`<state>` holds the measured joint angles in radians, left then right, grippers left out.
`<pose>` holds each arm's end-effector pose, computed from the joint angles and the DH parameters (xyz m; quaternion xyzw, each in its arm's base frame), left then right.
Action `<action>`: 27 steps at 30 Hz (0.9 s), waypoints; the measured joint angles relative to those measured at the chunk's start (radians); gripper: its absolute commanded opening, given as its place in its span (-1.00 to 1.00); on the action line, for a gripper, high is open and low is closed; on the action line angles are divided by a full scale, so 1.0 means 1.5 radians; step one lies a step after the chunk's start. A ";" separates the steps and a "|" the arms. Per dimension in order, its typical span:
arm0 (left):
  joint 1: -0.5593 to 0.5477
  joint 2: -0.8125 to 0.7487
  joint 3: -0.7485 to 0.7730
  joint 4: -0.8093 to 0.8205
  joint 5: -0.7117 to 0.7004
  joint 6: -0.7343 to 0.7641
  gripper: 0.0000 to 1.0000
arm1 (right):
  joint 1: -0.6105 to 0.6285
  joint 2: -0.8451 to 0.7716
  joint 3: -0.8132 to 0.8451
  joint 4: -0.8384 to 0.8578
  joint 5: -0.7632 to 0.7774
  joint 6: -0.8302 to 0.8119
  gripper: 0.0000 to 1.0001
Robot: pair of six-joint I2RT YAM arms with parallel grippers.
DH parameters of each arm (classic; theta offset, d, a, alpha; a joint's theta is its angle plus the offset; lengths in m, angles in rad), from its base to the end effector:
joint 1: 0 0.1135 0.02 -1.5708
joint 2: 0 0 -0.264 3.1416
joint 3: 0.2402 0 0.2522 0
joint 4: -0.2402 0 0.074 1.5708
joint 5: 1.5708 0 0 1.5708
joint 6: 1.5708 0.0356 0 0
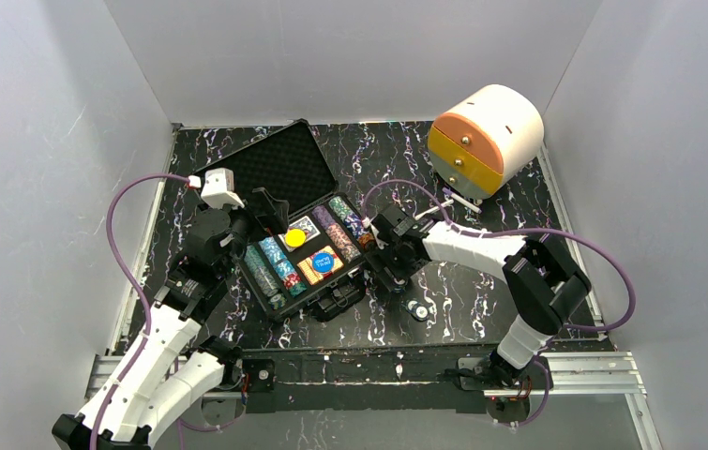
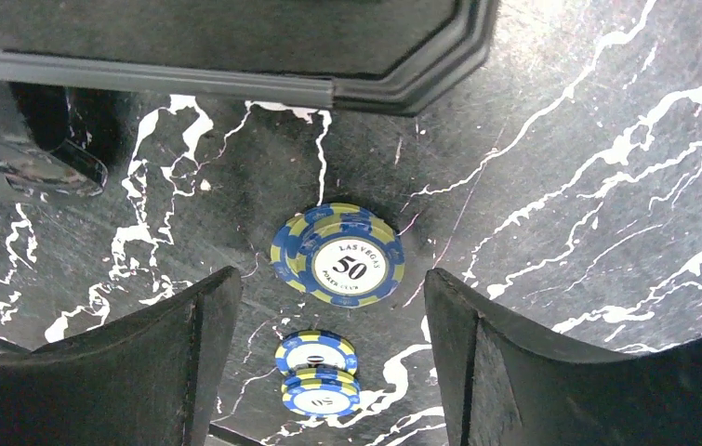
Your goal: Pack up texas hold em set
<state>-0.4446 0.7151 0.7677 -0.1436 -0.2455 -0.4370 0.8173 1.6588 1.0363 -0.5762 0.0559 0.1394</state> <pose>0.1574 -0.0654 0.3495 -0.0798 0.7333 -0.2037 0.6438 0.2184 0.2298 0.1803 -0.3217 0.9282 0.0607 0.1768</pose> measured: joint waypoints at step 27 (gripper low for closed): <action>0.000 -0.002 0.000 0.000 -0.004 0.010 0.96 | 0.016 0.028 -0.003 0.028 -0.008 -0.169 0.60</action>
<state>-0.4446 0.7124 0.7677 -0.1436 -0.2516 -0.4225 0.8410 1.7016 1.0313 -0.5335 0.0444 -0.1146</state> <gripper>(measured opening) 0.981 0.806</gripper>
